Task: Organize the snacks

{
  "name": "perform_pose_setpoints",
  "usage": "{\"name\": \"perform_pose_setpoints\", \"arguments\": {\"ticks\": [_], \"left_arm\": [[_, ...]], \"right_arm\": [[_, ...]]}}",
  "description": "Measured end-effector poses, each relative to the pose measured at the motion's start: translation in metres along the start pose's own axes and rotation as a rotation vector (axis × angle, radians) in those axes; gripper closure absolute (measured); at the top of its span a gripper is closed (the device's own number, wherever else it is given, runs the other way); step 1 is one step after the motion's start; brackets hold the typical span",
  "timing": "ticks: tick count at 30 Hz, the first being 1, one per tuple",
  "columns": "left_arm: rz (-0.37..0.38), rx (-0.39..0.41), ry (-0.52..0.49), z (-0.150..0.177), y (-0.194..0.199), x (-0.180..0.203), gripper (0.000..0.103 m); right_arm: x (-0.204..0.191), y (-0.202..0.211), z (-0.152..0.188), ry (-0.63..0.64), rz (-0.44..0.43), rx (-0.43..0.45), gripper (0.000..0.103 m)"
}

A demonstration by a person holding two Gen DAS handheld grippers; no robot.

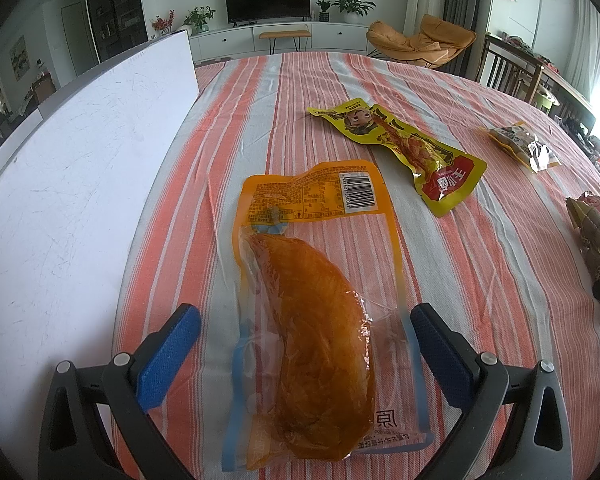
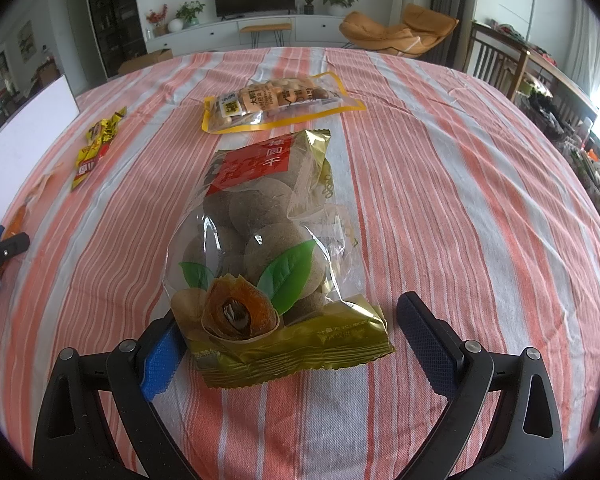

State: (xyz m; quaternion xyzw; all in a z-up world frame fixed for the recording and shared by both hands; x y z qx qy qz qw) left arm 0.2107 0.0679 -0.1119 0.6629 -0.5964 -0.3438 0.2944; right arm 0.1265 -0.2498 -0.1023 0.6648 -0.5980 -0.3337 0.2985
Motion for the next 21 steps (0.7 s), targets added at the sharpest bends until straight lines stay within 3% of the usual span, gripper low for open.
{"name": "perform_pose_setpoints", "arguments": {"ticks": [16,19,21], "left_arm": [[0.007,-0.004,-0.001,0.001,0.0,0.0,0.0],[0.069,-0.081,-0.048,-0.004,-0.002,-0.002,0.0],[0.142,-0.114,0.012,-0.007,0.0,-0.011,0.0]], "right_arm": [[0.0,0.0,0.0,0.0,0.0,0.0,0.004],[-0.001,0.0,0.0,0.0,0.001,0.0,0.004],[0.0,0.0,0.0,0.0,0.001,0.0,0.004]]}}
Point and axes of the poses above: each gripper's, at about its wrist camera, not at the fingertips, and y roughly against the way its jaws point, x to its right, z to its underside, the point moved 4 cm from there along -y, roughly the way its jaws point, and after that the axes turned 8 degrees about -z, right-handed, at the moved point
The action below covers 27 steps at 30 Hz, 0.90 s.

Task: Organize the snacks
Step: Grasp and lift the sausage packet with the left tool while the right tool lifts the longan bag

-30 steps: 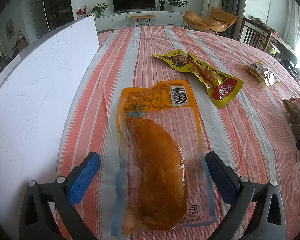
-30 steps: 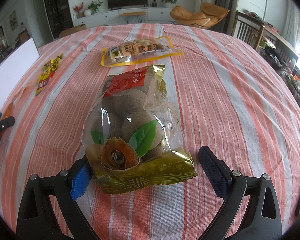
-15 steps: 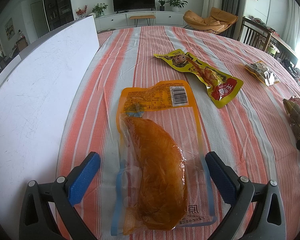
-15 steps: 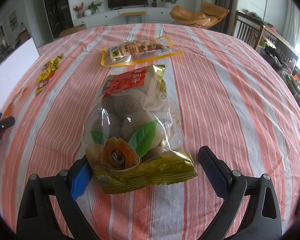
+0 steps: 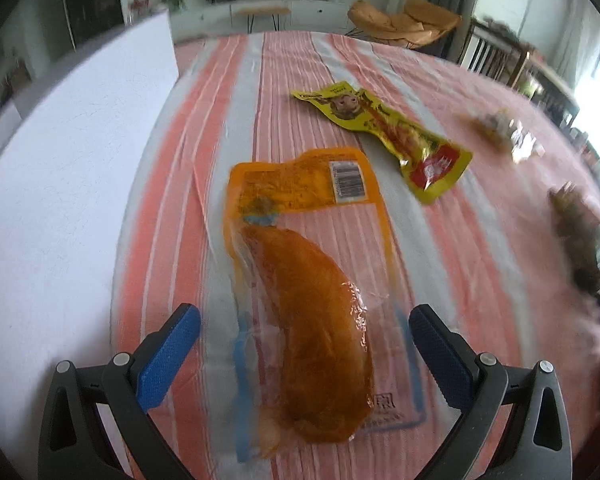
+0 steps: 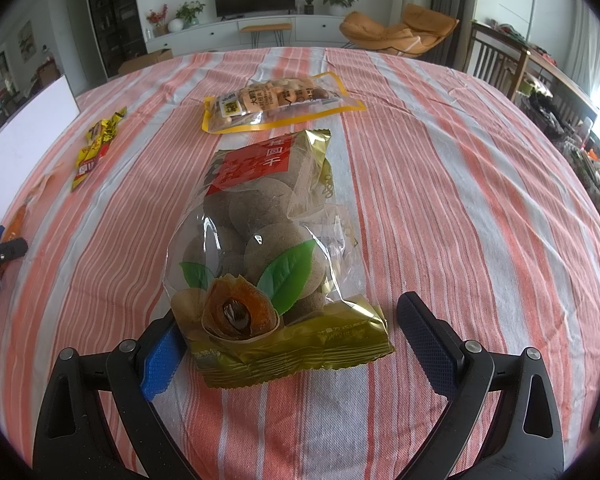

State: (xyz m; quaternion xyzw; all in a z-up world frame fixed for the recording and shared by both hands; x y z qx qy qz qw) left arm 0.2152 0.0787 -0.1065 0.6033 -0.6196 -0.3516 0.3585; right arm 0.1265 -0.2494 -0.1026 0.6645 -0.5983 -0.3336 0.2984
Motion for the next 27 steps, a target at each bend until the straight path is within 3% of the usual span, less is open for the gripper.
{"name": "perform_pose_setpoints", "arguments": {"ticks": [3,6,8,10,14,16,18,19,21,25,26,27], "left_arm": [[0.056,-0.021,0.088,-0.005,0.002,-0.011,0.006],[-0.047,-0.009,-0.015,-0.006,0.001,0.003,0.034],[-0.085,0.006,-0.083,-0.003,0.002,0.014,0.045],[-0.019,0.007,-0.062,0.002,0.008,0.016,0.056],[0.071,0.01,0.015,0.017,0.019,0.007,0.06],[0.165,0.026,0.091,0.027,0.028,0.0,0.06],[0.231,0.041,0.146,0.033,0.036,-0.003,0.06],[0.262,0.049,0.17,0.035,0.041,-0.003,0.06],[0.312,0.068,0.193,0.038,0.053,-0.002,0.06],[0.395,0.108,0.218,0.037,0.082,-0.001,0.06],[0.415,0.118,0.23,0.036,0.089,-0.004,0.06],[0.448,0.133,0.252,0.036,0.099,-0.008,0.06]], "right_arm": [[0.001,0.0,0.0,0.0,0.0,0.0,0.004],[0.001,0.001,0.0,0.0,0.0,0.0,0.004],[0.001,0.0,0.0,0.0,0.0,0.0,0.004],[0.001,0.0,0.0,-0.001,0.0,0.0,0.004],[-0.005,-0.012,-0.009,-0.022,-0.051,-0.053,0.004],[0.006,-0.007,-0.017,-0.147,-0.15,-0.126,0.004],[0.017,0.001,-0.03,-0.288,-0.282,-0.144,0.004],[0.018,0.003,-0.036,-0.303,-0.292,-0.147,0.004],[0.011,0.002,-0.05,-0.243,-0.244,-0.176,0.004],[-0.025,-0.019,-0.06,-0.001,-0.115,-0.285,0.007],[-0.031,-0.021,-0.06,0.051,-0.061,-0.29,0.032],[-0.034,-0.02,-0.061,0.089,0.008,-0.291,0.038]]}}
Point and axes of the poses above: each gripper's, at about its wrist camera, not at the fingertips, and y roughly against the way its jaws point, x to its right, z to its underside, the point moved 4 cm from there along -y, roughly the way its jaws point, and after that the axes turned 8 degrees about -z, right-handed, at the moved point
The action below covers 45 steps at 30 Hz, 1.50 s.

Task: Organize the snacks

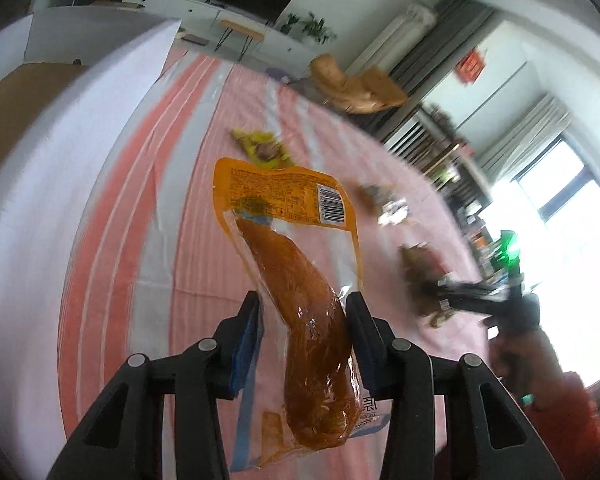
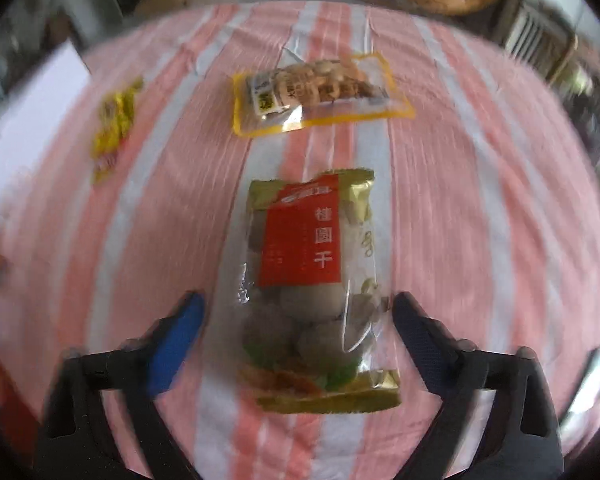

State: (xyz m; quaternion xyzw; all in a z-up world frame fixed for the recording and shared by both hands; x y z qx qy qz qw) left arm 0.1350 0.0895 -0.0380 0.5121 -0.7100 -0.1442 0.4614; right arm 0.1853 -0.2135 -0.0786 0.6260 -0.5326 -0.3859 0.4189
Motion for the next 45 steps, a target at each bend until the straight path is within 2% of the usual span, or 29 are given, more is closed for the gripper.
{"name": "perform_pose_setpoints", "arguments": {"ticks": [1,4,6,8,9,11,15,17,18,19,20,22,25,26,28,30,32,34,35,37,39,41,45], "left_arm": [[0.038,0.018,0.031,-0.003,0.012,0.0,0.06],[0.124,0.079,0.12,-0.016,0.043,-0.01,0.06],[0.136,0.124,0.151,-0.027,0.067,-0.02,0.06],[0.114,0.189,0.173,-0.037,0.099,-0.037,0.06],[0.085,0.218,0.179,-0.04,0.114,-0.047,0.06],[-0.022,0.278,0.192,-0.044,0.147,-0.073,0.059],[-0.232,0.314,0.261,-0.045,0.189,-0.131,0.056],[-0.348,0.314,0.289,-0.047,0.2,-0.157,0.05],[-0.39,0.313,0.3,-0.047,0.204,-0.168,0.039],[-0.416,0.313,0.312,-0.047,0.208,-0.175,0.026],[-0.437,0.316,0.328,-0.046,0.213,-0.182,0.021],[-0.464,0.339,0.34,-0.043,0.221,-0.186,0.017],[-0.47,0.371,0.344,-0.035,0.223,-0.179,0.017],[-0.455,0.378,0.344,-0.032,0.217,-0.17,0.017],[-0.39,0.389,0.321,-0.028,0.21,-0.147,0.017],[-0.338,0.385,0.256,-0.028,0.196,-0.114,0.017],[-0.288,0.351,0.166,-0.029,0.178,-0.077,0.017],[-0.221,0.29,0.043,-0.025,0.147,-0.027,0.016],[-0.193,0.258,-0.008,-0.024,0.134,-0.006,0.015],[-0.122,0.17,-0.121,-0.013,0.097,0.041,0.005],[-0.079,0.102,-0.192,-0.002,0.063,0.071,0.004],[-0.086,0.054,-0.232,0.007,0.029,0.087,0.004],[-0.211,-0.024,-0.198,0.014,-0.041,0.071,0.004]], "right_arm": [[-0.003,0.003,-0.001,0.0,0.002,0.003,0.041],[-0.023,0.031,-0.008,-0.063,-0.11,0.069,0.042],[-0.054,0.055,-0.018,-0.055,-0.196,0.133,0.042],[-0.095,0.078,-0.029,-0.04,-0.33,0.178,0.041],[-0.122,0.089,-0.036,-0.021,-0.41,0.195,0.041],[-0.178,0.108,-0.045,0.03,-0.544,0.214,0.041],[-0.308,0.127,-0.053,0.189,-0.756,0.194,0.041],[-0.361,0.124,-0.051,0.261,-0.79,0.178,0.037],[-0.386,0.119,-0.049,0.298,-0.796,0.177,0.034],[-0.403,0.114,-0.047,0.323,-0.796,0.178,0.031],[-0.418,0.108,-0.045,0.343,-0.805,0.172,0.022],[-0.429,0.101,-0.042,0.341,-0.797,0.171,0.018],[-0.404,0.103,-0.039,0.314,-0.795,0.244,0.013],[-0.387,0.103,-0.04,0.307,-0.76,0.288,0.011],[-0.351,0.099,-0.043,0.319,-0.651,0.361,0.01],[-0.306,0.079,-0.038,0.33,-0.488,0.402,0.01],[-0.251,0.045,-0.026,0.313,-0.304,0.376,0.01],[-0.2,0.015,-0.012,0.267,-0.179,0.322,0.01],[-0.175,0.005,-0.005,0.236,-0.138,0.301,0.01],[-0.126,-0.006,0.013,0.165,-0.077,0.284,0.01],[-0.086,-0.011,0.027,0.092,-0.02,0.292,0.01],[-0.058,-0.011,0.03,0.034,0.001,0.299,0.01],[-0.017,-0.015,0.037,-0.086,-0.001,0.297,0.01]]}}
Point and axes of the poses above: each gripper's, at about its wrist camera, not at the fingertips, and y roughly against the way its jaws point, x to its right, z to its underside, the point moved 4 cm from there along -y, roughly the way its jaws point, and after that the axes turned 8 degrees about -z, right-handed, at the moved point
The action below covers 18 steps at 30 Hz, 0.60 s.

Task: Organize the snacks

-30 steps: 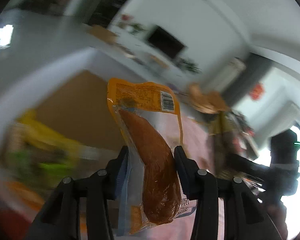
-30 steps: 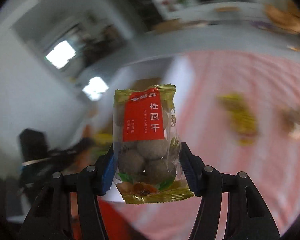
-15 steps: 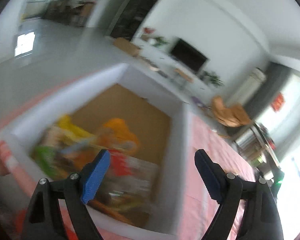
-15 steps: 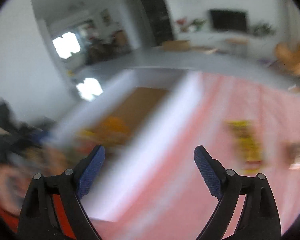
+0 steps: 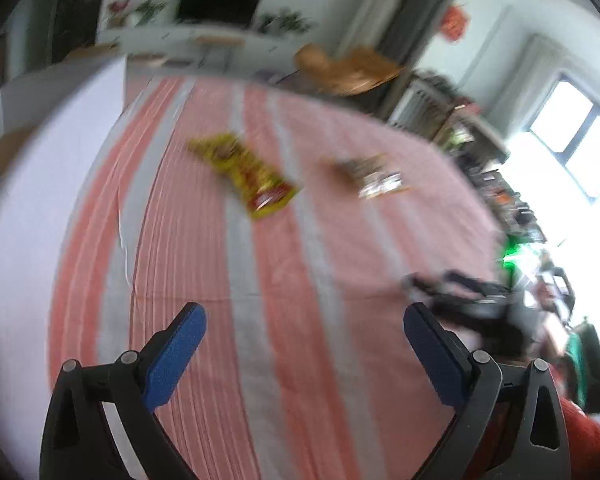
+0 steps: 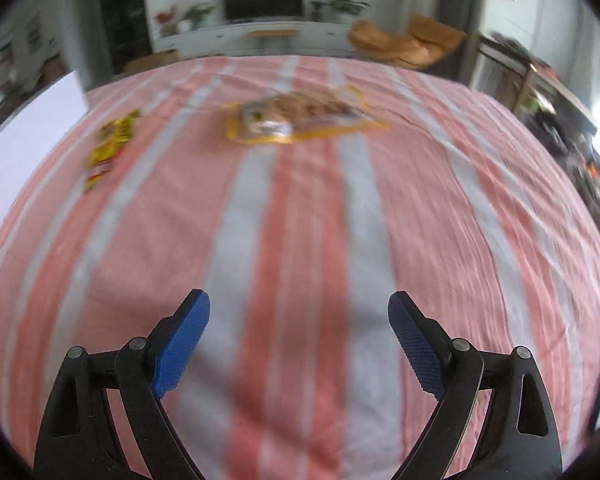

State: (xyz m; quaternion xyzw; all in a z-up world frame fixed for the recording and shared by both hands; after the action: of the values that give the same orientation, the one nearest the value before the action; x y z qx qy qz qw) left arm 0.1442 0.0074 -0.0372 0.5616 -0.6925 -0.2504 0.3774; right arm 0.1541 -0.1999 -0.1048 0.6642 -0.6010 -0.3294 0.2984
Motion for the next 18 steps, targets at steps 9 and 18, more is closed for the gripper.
{"name": "perform_pose_setpoints", "arguments": {"ticks": [9,18], "left_arm": [[-0.302,-0.02,-0.092,0.009,-0.084,-0.023,0.005],[-0.336,-0.007,-0.125,0.012,-0.087,-0.026,0.0]], "right_arm": [[0.012,0.005,0.0,-0.025,0.025,-0.002,0.006],[0.02,0.005,0.016,-0.03,0.009,-0.002,0.004]]}}
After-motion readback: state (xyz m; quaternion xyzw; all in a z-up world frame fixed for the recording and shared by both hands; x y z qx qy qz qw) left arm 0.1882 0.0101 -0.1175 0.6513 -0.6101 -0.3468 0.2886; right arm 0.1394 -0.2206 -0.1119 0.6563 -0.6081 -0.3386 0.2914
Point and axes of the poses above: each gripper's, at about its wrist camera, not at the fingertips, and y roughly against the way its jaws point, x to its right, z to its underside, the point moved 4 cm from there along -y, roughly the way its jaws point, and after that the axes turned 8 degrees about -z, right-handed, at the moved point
